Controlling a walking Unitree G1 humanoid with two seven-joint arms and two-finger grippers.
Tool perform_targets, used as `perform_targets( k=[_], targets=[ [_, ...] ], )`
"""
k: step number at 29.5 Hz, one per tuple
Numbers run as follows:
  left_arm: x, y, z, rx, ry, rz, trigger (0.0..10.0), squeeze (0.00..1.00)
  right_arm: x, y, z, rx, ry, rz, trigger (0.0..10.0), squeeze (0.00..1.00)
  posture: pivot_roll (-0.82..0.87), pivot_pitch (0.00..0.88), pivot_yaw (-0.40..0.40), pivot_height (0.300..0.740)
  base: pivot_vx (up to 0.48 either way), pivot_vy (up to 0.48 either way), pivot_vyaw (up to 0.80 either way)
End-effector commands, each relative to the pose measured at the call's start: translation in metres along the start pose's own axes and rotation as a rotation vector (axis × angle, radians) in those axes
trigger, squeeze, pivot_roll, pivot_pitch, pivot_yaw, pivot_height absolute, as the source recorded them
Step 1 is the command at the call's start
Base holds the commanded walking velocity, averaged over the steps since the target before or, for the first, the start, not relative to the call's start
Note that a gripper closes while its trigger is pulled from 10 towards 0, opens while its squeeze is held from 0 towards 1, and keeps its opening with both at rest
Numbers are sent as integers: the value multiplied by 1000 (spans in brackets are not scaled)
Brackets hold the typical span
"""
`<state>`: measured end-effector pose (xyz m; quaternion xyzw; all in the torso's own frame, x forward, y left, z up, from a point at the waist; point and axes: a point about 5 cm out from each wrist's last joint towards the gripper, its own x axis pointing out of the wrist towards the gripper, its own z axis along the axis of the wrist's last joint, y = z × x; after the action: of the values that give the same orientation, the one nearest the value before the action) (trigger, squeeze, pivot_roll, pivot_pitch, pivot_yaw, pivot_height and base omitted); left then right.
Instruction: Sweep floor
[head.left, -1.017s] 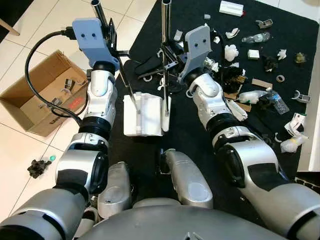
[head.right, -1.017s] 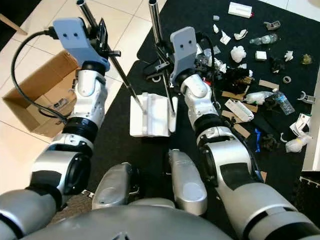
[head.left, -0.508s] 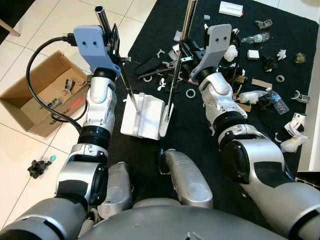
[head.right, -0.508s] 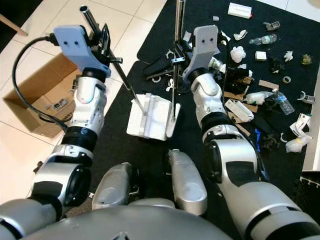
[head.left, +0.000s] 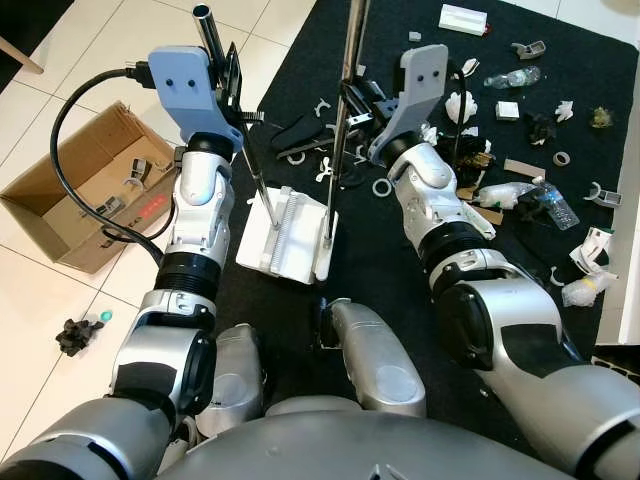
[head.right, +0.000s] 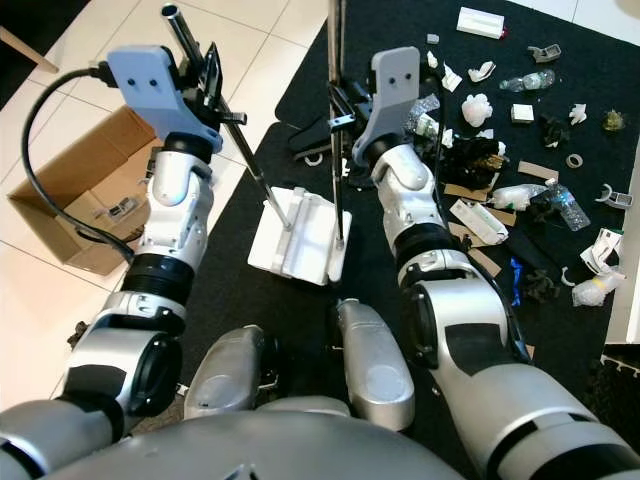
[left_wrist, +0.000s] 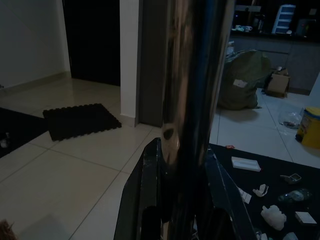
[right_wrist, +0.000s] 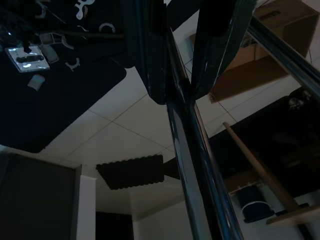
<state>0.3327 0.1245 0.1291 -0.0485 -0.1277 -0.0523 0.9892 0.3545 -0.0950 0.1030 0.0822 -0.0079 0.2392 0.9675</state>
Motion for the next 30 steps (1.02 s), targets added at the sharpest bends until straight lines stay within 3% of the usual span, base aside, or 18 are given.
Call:
perform_targets(
  k=[1,8,15,30],
  targets=[
    [2,-6,10,-31,-49,-2,10000,0,4,4,10,-17,-49,30,10000,0,-5,64,18,740,0,0,0],
    [0,-7,9,-27,-47,-2,10000,0,3,3,8,1,-39,27,10000,0,-4,65,15,740,0,0,0],
    [1,-3,7,25,-18,41,10000,0,3,-1,7,90,-54,-14,10000,0,-3,72,16,740,0,0,0],
    [1,-1,8,46,-11,57,10000,0,2,1,7,68,-54,-2,10000,0,0,76,17,740,0,0,0]
  ],
)
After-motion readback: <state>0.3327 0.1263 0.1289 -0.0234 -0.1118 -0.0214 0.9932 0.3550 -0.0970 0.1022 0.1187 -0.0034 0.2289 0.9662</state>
